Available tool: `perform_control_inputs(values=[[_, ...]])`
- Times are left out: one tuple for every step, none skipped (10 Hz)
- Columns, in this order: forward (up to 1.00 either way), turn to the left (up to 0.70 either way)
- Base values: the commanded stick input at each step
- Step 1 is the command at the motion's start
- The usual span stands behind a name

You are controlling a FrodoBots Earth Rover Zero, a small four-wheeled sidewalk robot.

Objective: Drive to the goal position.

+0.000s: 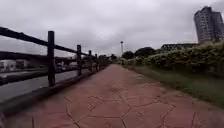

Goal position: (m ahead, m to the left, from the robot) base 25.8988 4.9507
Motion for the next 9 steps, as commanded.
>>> perform_control_inputs(values=[[1.0,0.0],[1.0,0.0],[1.0,0.0],[1.0,0.0],[1.0,0.0],[1.0,0.0],[1.0,0.0],[1.0,0.0],[1.0,0.0]])
